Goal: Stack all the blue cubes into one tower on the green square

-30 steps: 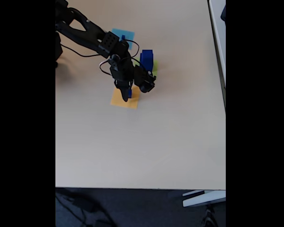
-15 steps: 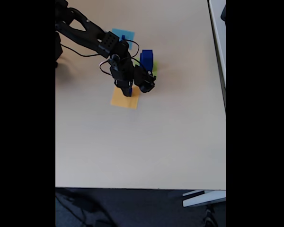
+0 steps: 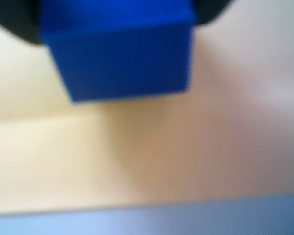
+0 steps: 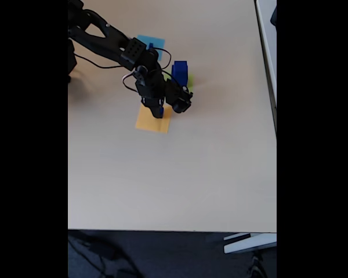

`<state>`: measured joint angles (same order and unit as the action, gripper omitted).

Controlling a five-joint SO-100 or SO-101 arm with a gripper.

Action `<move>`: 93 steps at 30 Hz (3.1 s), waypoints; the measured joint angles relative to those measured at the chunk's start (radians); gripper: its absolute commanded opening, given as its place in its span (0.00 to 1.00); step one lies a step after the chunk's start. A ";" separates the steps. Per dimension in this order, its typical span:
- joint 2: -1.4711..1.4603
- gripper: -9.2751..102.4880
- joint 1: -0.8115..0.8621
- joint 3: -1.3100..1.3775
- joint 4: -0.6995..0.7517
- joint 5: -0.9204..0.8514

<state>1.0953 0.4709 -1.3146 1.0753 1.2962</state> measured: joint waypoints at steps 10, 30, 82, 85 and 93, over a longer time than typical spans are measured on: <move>0.003 0.13 0.003 0.074 0.104 0.000; 0.175 0.15 -0.141 0.341 0.399 0.133; -0.060 0.12 -0.360 0.706 0.476 0.365; -0.078 0.11 -0.353 0.706 0.476 0.348; -0.081 0.10 -0.345 0.706 0.476 0.333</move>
<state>1.0140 0.1258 -0.6090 1.5509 1.6291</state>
